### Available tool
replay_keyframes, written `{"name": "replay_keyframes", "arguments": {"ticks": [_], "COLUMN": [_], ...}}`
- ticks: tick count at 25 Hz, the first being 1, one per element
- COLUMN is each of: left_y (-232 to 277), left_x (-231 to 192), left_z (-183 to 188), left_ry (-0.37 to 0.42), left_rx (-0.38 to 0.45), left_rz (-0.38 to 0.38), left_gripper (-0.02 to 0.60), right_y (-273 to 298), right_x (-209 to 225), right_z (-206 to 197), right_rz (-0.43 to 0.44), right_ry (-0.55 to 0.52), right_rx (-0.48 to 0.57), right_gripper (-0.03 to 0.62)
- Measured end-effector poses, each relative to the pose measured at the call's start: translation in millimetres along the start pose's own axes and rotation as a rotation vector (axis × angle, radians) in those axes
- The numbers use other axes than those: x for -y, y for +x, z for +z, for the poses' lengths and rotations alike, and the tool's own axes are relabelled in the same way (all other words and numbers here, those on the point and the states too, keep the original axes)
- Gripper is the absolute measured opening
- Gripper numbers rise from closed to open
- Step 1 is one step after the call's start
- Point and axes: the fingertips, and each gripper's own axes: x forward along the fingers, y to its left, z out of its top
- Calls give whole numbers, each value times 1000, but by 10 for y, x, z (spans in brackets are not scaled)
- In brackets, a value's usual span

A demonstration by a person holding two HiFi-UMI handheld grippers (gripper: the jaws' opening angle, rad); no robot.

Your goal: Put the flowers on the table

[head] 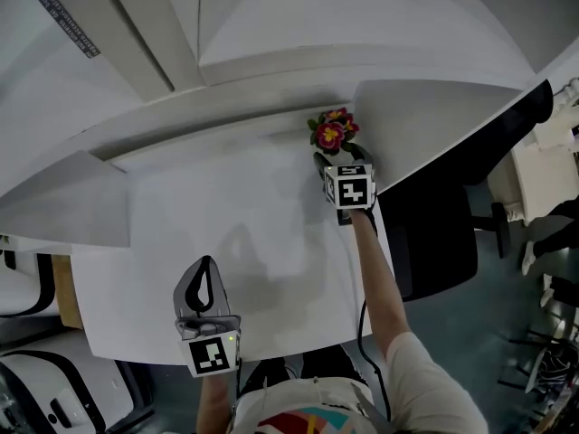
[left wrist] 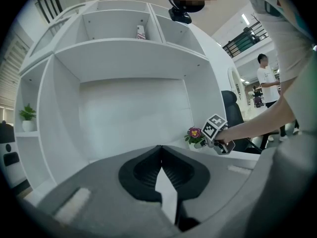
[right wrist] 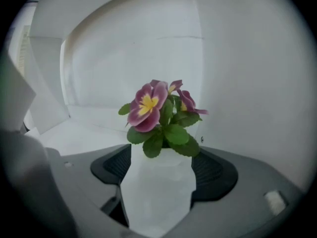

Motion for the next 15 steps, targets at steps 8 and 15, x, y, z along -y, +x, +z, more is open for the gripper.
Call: {"name": "replay_keyframes", "arguments": {"ticks": [8, 15], "left_y": [-310, -609], "left_x": [-146, -269], "left_z": [315, 589], "left_ry": [22, 13], "left_rx": [102, 192], "left_rz": [18, 27], "left_gripper": [5, 5], "right_y": [-660, -1525], "right_x": [-170, -600], "right_z": [151, 597], "right_rz": [-11, 21], "right_ry": [-17, -67], "right_rx": [59, 221], "right_gripper": [359, 275]}}
